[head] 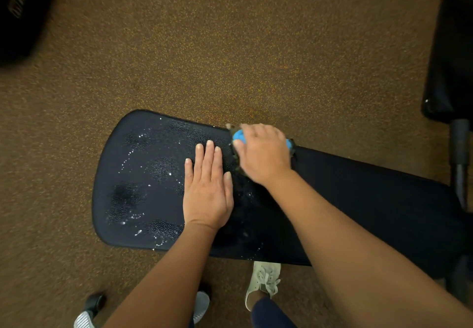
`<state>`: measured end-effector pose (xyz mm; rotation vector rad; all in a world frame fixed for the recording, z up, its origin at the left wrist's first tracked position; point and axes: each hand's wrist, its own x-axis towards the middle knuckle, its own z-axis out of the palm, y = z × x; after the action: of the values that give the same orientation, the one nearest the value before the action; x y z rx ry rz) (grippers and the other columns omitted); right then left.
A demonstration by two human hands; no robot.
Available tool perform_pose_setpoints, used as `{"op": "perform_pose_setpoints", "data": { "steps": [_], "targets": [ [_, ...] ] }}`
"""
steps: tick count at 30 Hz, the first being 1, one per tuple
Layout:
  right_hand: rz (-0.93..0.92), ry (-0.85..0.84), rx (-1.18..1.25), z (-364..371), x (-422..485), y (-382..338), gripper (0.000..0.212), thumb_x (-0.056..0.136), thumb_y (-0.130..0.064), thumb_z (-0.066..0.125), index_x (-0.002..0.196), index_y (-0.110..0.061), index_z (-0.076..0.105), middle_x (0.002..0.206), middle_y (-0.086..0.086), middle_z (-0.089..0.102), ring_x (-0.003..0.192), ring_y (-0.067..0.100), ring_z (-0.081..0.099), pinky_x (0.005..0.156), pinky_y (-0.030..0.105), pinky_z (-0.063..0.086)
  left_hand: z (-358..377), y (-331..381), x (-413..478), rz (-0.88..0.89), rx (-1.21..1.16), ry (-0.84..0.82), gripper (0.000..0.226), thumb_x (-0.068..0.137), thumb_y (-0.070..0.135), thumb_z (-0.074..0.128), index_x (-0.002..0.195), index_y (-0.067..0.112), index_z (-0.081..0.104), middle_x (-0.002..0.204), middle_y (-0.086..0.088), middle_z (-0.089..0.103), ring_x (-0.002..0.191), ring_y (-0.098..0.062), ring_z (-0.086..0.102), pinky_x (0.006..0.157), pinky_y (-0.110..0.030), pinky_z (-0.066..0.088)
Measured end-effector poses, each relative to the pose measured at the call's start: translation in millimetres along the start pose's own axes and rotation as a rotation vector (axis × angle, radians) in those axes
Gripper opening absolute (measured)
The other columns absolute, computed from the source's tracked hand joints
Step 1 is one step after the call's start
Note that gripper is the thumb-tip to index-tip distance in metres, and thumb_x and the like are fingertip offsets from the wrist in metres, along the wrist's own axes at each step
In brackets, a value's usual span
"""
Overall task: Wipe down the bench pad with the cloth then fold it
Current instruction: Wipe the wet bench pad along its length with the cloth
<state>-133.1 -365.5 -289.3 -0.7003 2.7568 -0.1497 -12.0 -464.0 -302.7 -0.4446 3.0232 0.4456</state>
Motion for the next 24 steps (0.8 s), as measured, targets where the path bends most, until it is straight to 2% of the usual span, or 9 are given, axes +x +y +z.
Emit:
{"op": "perform_pose_setpoints", "data": {
  "steps": [2, 6, 9, 12, 16, 18, 20, 21, 24],
  "targets": [
    [-0.125, 0.027, 0.048, 2, -8, -10, 0.058, 0.094, -0.043, 0.025, 0.139, -0.013, 0.044, 0.141, 0.009, 0.048, 0.134, 0.031, 0.038, 0.111, 0.048, 0.026, 1, -2, 0, -0.004, -0.073, 0.045, 0.054, 0.099, 0.028, 0.024, 0.145, 0.001, 0.032, 0.156, -0.014, 0.026, 0.146, -0.028, 0.015, 0.118, -0.044, 0.009],
    [-0.451, -0.003, -0.042, -1, -28, 37, 0.058, 0.094, -0.043, 0.029, 0.144, -0.016, 0.038, 0.154, 0.005, 0.030, 0.143, 0.029, 0.023, 0.115, 0.048, 0.017, 3, -5, 0, 0.003, -0.114, 0.091, 0.051, 0.097, 0.019, 0.027, 0.143, 0.000, 0.036, 0.154, -0.014, 0.029, 0.145, -0.028, 0.017, 0.118, -0.042, 0.009],
    [-0.303, -0.011, -0.074, -2, -23, 43, 0.061, 0.094, -0.045, 0.024, 0.146, -0.015, 0.034, 0.156, 0.006, 0.026, 0.145, 0.031, 0.017, 0.116, 0.053, 0.016, 5, -4, 1, -0.006, -0.118, 0.101, 0.051, 0.096, 0.017, 0.027, 0.144, 0.000, 0.036, 0.154, -0.014, 0.029, 0.145, -0.028, 0.017, 0.118, -0.042, 0.008],
    [-0.139, 0.018, -0.018, 6, -19, -1, 0.061, 0.094, -0.041, 0.020, 0.147, -0.013, 0.033, 0.156, 0.006, 0.025, 0.145, 0.032, 0.014, 0.116, 0.054, 0.009, 5, -4, 2, -0.007, -0.160, 0.113, 0.051, 0.095, 0.016, 0.028, 0.143, -0.001, 0.037, 0.153, -0.014, 0.031, 0.144, -0.029, 0.020, 0.118, -0.041, 0.008],
    [-0.397, -0.021, -0.020, 11, -46, -3, 0.058, 0.094, -0.039, 0.028, 0.146, -0.015, 0.036, 0.157, 0.002, 0.022, 0.146, 0.026, 0.011, 0.116, 0.048, 0.007, 1, -8, 2, -0.025, -0.305, 0.135, 0.051, 0.097, 0.020, 0.026, 0.142, -0.002, 0.038, 0.152, -0.015, 0.032, 0.144, -0.024, 0.019, 0.119, -0.036, 0.006],
    [-0.543, -0.069, 0.104, 6, -57, 14, 0.058, 0.092, -0.038, 0.035, 0.145, -0.014, 0.037, 0.157, 0.001, 0.022, 0.147, 0.021, 0.008, 0.118, 0.043, 0.003, -2, -7, 3, -0.049, -0.363, 0.151, 0.051, 0.098, 0.024, 0.027, 0.141, 0.000, 0.040, 0.152, -0.013, 0.033, 0.144, -0.020, 0.020, 0.119, -0.036, 0.008],
    [-0.502, -0.084, 0.368, -2, -60, 25, 0.053, 0.094, -0.031, 0.038, 0.143, -0.010, 0.041, 0.155, 0.004, 0.028, 0.146, 0.018, 0.014, 0.119, 0.036, 0.004, -4, -2, 5, -0.083, -0.356, 0.163, 0.051, 0.097, 0.028, 0.030, 0.139, 0.003, 0.045, 0.150, -0.012, 0.038, 0.142, -0.023, 0.025, 0.117, -0.042, 0.015],
    [-0.416, -0.018, 0.463, -5, -59, 29, 0.049, 0.095, -0.025, 0.038, 0.140, -0.007, 0.044, 0.151, 0.007, 0.035, 0.144, 0.019, 0.021, 0.119, 0.036, 0.010, -6, 3, 6, -0.094, -0.336, 0.169, 0.051, 0.096, 0.029, 0.032, 0.137, 0.004, 0.047, 0.149, -0.012, 0.040, 0.141, -0.027, 0.028, 0.115, -0.046, 0.018],
    [-0.131, 0.222, 0.470, -4, -53, 39, 0.043, 0.093, -0.010, 0.038, 0.133, -0.003, 0.052, 0.137, 0.012, 0.053, 0.135, 0.026, 0.039, 0.114, 0.047, 0.027, -13, 21, 12, -0.043, -0.273, 0.202, 0.045, 0.093, 0.028, 0.043, 0.131, 0.007, 0.054, 0.143, -0.015, 0.046, 0.139, -0.035, 0.032, 0.112, -0.053, 0.025]
  ]
}}
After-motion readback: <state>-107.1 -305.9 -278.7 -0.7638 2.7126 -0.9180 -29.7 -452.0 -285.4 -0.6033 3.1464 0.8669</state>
